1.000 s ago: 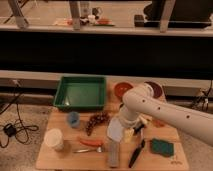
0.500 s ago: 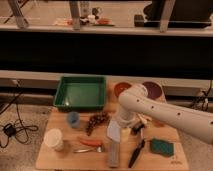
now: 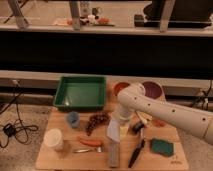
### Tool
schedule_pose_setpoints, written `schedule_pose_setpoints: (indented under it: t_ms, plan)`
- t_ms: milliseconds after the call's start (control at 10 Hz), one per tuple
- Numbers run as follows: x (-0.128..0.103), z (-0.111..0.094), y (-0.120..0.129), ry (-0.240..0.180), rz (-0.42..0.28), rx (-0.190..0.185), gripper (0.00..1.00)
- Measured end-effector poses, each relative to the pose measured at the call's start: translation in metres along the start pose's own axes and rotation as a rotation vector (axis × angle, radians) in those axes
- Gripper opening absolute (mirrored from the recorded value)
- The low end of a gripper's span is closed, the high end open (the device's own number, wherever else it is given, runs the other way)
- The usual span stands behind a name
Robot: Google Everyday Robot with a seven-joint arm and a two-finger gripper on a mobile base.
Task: Place towel in purple bowl
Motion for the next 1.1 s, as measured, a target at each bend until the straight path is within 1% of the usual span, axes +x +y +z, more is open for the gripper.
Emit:
schedule_pose_setpoints:
  t_ms: [300, 600, 900, 1100]
  plan:
    - [0.001, 0.016, -0.005, -0.002, -0.051, 0.004, 0.8]
    - [0.003, 0.025, -0.013, -0.003, -0.083, 0.007, 0.8]
    - [0.011, 0.031, -0.019, 0.0, -0.091, 0.008, 0.8]
    - [0.02, 0.035, -0.023, -0.003, -0.084, 0.009, 0.8]
